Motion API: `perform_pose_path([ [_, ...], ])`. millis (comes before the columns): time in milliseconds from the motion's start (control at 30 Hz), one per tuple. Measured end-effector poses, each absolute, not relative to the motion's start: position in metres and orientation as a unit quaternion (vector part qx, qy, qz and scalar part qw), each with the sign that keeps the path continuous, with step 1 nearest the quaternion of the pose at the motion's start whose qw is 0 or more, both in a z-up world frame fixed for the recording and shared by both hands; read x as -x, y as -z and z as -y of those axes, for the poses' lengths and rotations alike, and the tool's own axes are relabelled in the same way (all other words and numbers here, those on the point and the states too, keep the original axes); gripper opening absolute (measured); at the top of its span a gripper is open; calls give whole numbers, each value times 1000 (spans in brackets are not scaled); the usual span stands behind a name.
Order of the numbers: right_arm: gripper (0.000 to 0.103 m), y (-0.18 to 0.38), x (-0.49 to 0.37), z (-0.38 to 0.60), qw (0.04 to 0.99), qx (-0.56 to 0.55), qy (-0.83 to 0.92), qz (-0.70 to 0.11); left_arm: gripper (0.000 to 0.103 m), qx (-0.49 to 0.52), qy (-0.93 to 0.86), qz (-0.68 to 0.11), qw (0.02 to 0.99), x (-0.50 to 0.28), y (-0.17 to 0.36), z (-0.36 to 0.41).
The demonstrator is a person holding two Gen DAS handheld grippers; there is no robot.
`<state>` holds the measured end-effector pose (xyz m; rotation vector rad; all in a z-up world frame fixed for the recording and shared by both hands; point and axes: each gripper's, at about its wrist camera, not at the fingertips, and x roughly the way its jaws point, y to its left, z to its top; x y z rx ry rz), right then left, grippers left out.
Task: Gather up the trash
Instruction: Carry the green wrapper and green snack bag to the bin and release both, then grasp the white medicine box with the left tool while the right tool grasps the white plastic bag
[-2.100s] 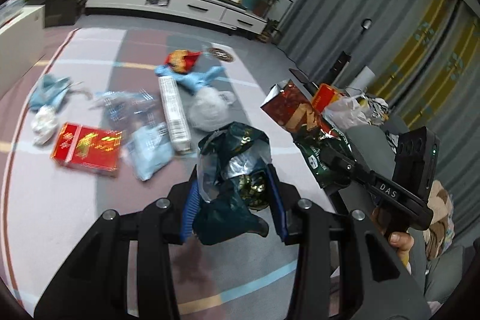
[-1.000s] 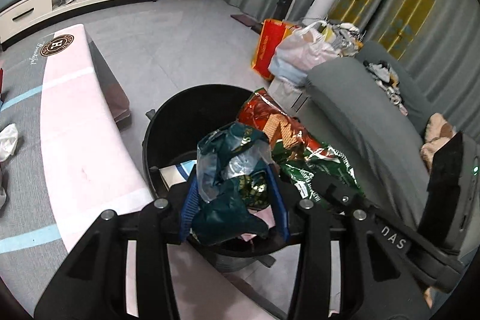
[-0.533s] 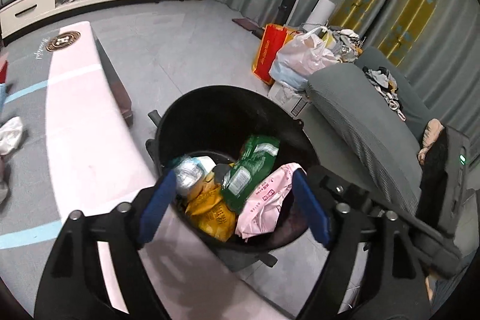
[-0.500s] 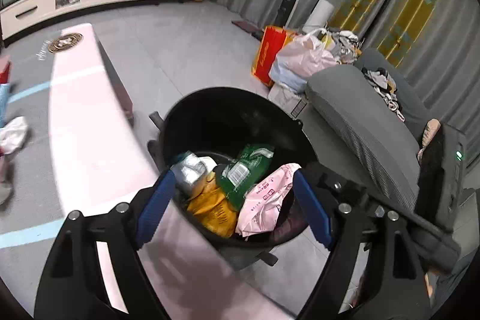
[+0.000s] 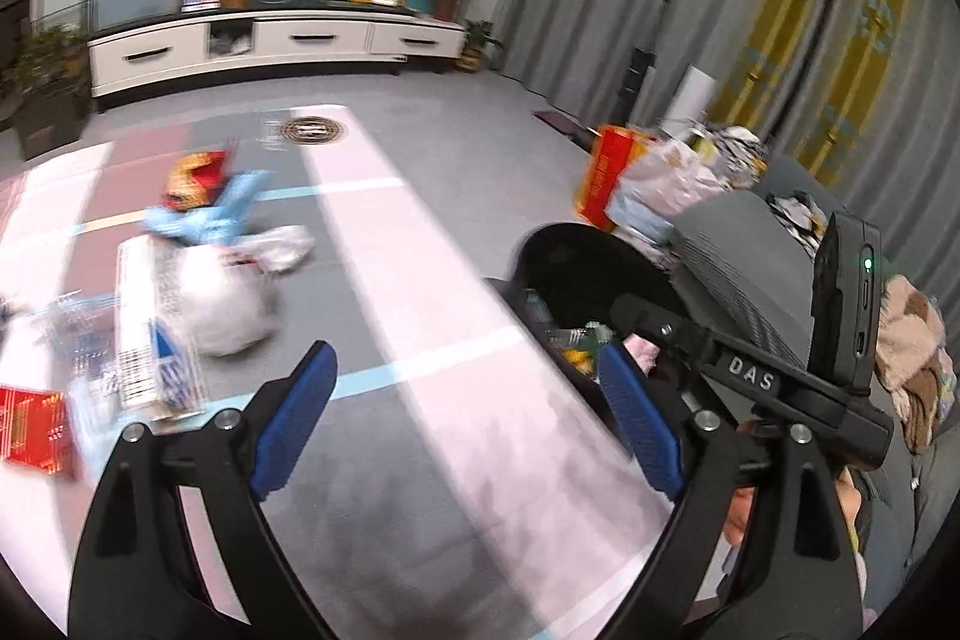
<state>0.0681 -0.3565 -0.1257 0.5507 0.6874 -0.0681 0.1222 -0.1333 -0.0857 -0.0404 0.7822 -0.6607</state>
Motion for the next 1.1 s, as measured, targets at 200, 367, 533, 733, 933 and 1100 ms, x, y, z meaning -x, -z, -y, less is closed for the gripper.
perform_pose_path([
  [200,57,126,-87,303,907,-225,-17,-356,89,35,260,-383,886,-131,87,63],
  [367,57,130,-103,266,904,-208,-40,-371,89,59,219,-393,891,-142,98,9],
  [533,57,134,-117,235,902,-196,-56,-379,89,110,188,-406,888,-149,112,-41],
  [733,57,135,-129,211,901,-202,-79,-377,89,172,155,-400,887,-159,113,-90],
  [933,57,131,-155,186,906,-180,-88,-373,89,225,134,-406,876,-171,122,-123],
  [1100,66,130,-188,167,911,-151,-75,-376,89,244,129,-411,869,-177,128,-131],
])
